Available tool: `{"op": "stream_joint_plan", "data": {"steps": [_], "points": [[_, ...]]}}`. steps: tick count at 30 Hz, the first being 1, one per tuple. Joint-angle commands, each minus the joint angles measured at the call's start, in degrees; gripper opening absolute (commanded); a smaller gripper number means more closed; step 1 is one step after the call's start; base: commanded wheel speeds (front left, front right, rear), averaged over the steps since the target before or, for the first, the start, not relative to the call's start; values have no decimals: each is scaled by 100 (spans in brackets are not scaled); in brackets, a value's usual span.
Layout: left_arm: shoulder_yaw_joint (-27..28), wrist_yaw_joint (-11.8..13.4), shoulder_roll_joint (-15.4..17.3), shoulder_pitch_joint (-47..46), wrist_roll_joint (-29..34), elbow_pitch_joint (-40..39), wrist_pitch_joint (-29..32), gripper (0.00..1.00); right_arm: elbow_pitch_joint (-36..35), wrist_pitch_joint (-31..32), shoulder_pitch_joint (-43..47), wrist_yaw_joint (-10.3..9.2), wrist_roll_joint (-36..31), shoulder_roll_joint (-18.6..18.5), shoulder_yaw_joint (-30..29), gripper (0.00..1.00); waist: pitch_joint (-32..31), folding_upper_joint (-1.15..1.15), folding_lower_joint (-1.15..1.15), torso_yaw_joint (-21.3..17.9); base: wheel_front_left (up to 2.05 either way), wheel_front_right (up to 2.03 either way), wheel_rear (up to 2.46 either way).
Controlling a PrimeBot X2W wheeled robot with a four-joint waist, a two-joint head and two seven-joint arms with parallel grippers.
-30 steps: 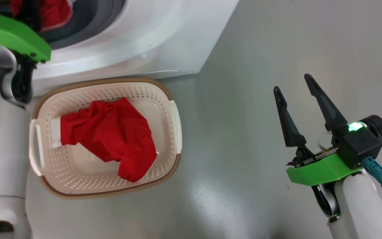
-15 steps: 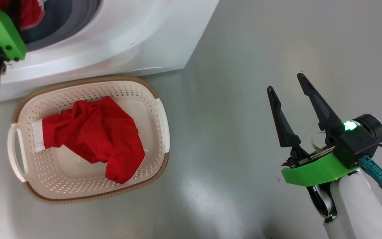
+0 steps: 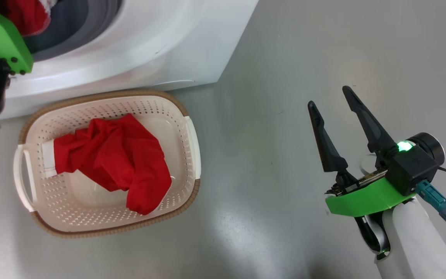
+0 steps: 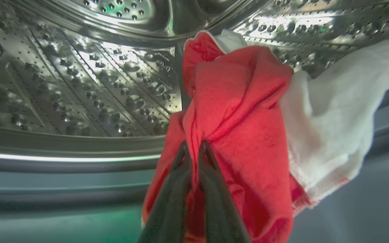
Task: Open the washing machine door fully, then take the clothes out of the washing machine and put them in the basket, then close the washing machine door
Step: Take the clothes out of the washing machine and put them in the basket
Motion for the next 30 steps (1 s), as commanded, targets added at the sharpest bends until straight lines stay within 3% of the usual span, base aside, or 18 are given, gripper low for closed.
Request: {"op": "stream_joint_plan", "data": {"steps": [1, 14, 18, 21, 26, 30], "points": [[71, 39, 228, 44, -14, -158, -142, 0, -106, -36, 22, 28, 54, 19, 109, 100, -34, 0, 0, 33, 0, 0, 0], [79, -107, 151, 584, -124, -581, -1719, 0, -62, -36, 51, 28, 50, 20, 85, 100, -306, 0, 0, 261, 0, 0, 0], [169, -55, 167, 993, -62, -1125, -1993, 0, -40, -36, 89, 28, 45, 20, 90, 100, -446, 0, 0, 344, 0, 0, 0], [387, 71, 150, 1405, 64, -1951, -2007, 0, -31, -36, 96, 28, 46, 20, 98, 100, -538, 0, 0, 384, 0, 0, 0], [775, 233, -29, 2350, 381, -3261, -2009, 0, 23, -36, 109, 28, 72, 20, 116, 100, -742, 0, 0, 441, 0, 0, 0], [957, 256, -163, 2850, 529, -3764, -2010, 0, 74, -36, 139, 28, 92, 20, 144, 100, -901, 0, 0, 464, 0, 0, 0]]}}
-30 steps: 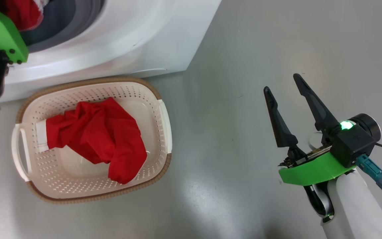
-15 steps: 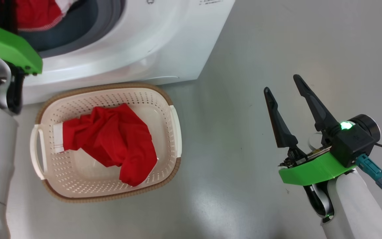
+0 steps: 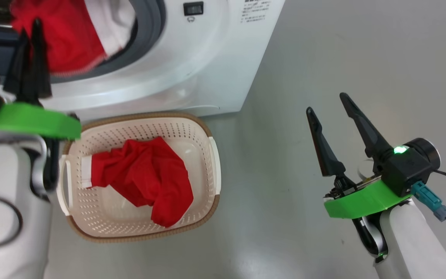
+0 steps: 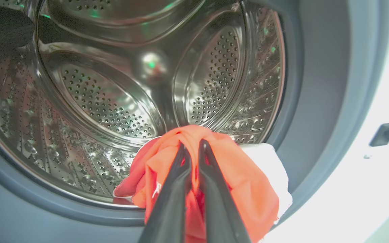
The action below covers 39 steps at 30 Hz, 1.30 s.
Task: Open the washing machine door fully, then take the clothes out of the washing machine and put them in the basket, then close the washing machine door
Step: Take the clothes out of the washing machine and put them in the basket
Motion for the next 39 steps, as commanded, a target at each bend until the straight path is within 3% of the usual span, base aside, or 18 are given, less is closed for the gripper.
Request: {"op": "stream_joint_plan", "data": {"steps": [1, 15, 24, 32, 39], "points": [[208, 27, 213, 97, 76, -229, -45, 0, -112, -36, 116, 28, 62, 22, 131, 100, -144, 0, 0, 35, 0, 0, 0], [736, -38, -252, 1958, 545, -1706, -45, 0, 95, -36, 432, 28, 167, 22, 241, 100, -1023, 0, 0, 76, 0, 0, 0], [762, -55, -513, 2710, 661, -2302, -45, 0, 171, -36, 644, 28, 178, 22, 286, 100, -1454, 0, 0, 140, 0, 0, 0], [622, -37, -717, 3224, 423, -2460, 13, 0, 134, -36, 700, 28, 192, 21, 289, 100, -1465, 0, 0, 123, 0, 0, 0], [446, -5, -819, 3076, 194, -1993, 166, 0, 103, -36, 638, 28, 167, -7, 310, 100, -1138, 0, 0, 176, 0, 0, 0]]}}
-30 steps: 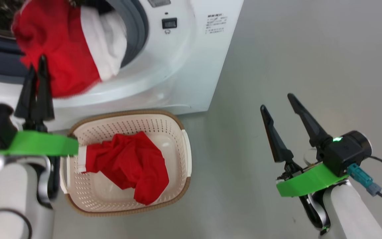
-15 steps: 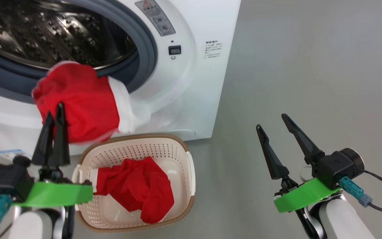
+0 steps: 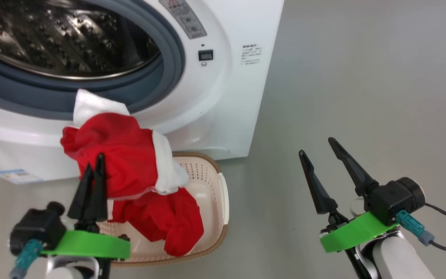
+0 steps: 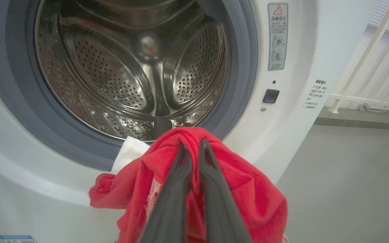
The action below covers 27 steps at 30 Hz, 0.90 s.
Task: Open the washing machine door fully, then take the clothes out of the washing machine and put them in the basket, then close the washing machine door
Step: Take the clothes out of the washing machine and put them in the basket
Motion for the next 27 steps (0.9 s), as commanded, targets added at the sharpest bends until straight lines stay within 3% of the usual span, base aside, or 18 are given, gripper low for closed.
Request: {"op": "stream_joint_plan", "data": {"steps": [1, 5, 27], "points": [[111, 41, 42, -239, -69, 58, 23, 0, -166, -36, -99, 28, 14, -13, 130, 100, 203, 0, 0, 49, 0, 0, 0], [32, 22, 8, -438, -197, 469, 8, 0, -197, -36, -175, 28, 0, -32, 126, 100, 354, 0, 0, 64, 0, 0, 0], [-49, -350, 101, -2284, -735, 4534, -136, 0, -325, -36, -574, 28, -39, -5, 109, 100, 1423, 0, 0, -214, 0, 0, 0]]}}
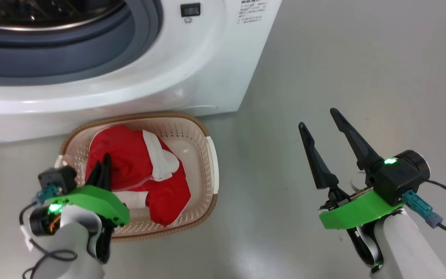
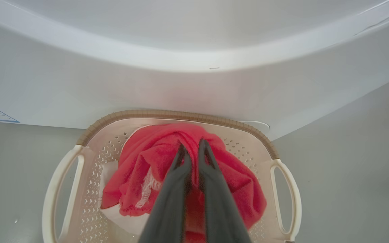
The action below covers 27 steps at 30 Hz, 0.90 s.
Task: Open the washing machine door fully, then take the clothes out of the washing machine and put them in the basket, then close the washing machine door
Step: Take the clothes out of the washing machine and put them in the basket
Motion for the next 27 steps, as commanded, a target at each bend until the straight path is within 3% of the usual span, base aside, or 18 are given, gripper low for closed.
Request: {"op": "stream_joint_plan", "data": {"steps": [1, 13, 27], "points": [[94, -45, 190, -127, -32, 59, -70, 0, -157, -36, -77, 28, -25, 14, 95, 100, 213, 0, 0, -28, 0, 0, 0], [-161, -122, 262, -1150, -248, 1609, 368, 0, -259, -36, -359, 28, -16, 33, 130, 100, 938, 0, 0, -88, 0, 0, 0], [-386, -130, 406, -1444, -301, 2092, 726, 0, -313, -36, -513, 28, 85, 41, 194, 100, 1273, 0, 0, -323, 0, 0, 0]]}}
